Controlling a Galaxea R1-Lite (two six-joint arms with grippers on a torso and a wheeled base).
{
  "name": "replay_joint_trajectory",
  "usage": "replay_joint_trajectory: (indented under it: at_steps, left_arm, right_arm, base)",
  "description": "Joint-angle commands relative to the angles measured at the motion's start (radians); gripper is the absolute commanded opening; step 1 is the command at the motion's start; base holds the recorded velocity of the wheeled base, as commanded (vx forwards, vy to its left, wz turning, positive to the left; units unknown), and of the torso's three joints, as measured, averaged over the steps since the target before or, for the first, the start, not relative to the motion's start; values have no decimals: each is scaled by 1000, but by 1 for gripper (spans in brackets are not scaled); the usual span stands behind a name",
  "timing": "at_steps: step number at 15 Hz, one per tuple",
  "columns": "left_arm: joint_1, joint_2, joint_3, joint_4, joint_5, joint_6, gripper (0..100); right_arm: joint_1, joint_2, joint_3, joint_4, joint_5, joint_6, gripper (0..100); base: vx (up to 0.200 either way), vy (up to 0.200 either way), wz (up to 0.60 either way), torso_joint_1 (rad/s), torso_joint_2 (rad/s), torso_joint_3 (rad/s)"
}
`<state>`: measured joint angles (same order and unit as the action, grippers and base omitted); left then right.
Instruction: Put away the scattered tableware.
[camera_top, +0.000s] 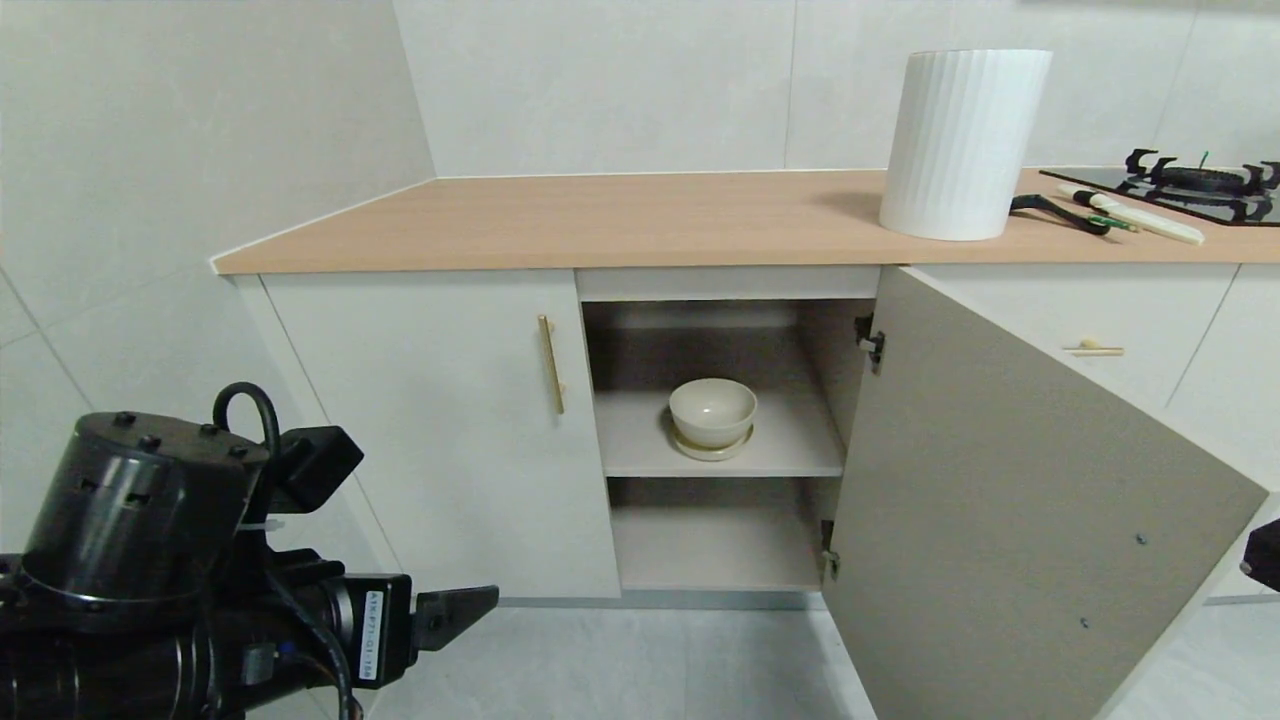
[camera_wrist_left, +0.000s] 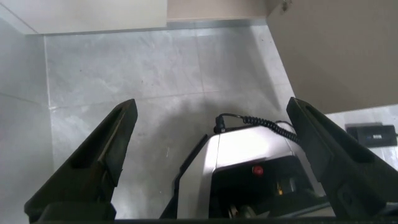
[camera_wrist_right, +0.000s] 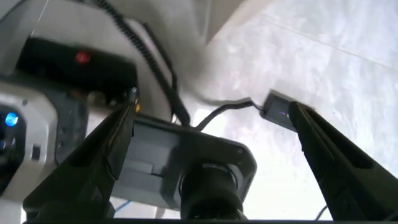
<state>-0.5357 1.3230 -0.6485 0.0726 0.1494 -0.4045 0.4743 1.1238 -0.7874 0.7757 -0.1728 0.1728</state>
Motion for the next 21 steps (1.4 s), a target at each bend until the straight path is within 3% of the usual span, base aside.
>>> replay_joint_trajectory:
  at_steps: [1,3,7,12,16,21]
  left_arm:
    - [0,2,0,0,-1,-1,100]
    - [0,2,0,0,-1,-1,100]
    - [0,2,0,0,-1,-1,100]
    - [0,2,0,0,-1,-1,100]
    - [0,2,0,0,-1,-1,100]
    - [-3,2,0,0,-1,-2,100]
  right_arm:
    - [-49,24,-3,0,-22,-1,100]
    - [-135,44,-1,7,-74,-47,100]
    - [-315,45,-6,-6,-77,-160,100]
    - [-563,100,-13,-171,-74,-248,100]
    - [-614,179,-15,-308,-53,-228,100]
    - [-615,304,-15,-495,38,-59,100]
  base:
    - [0,0,0,0,0,0]
    - [0,0,0,0,0,0]
    - [0,0,0,0,0,0]
    - [0,0,0,0,0,0]
    - [0,0,0,0,0,0]
    - [0,0,0,0,0,0]
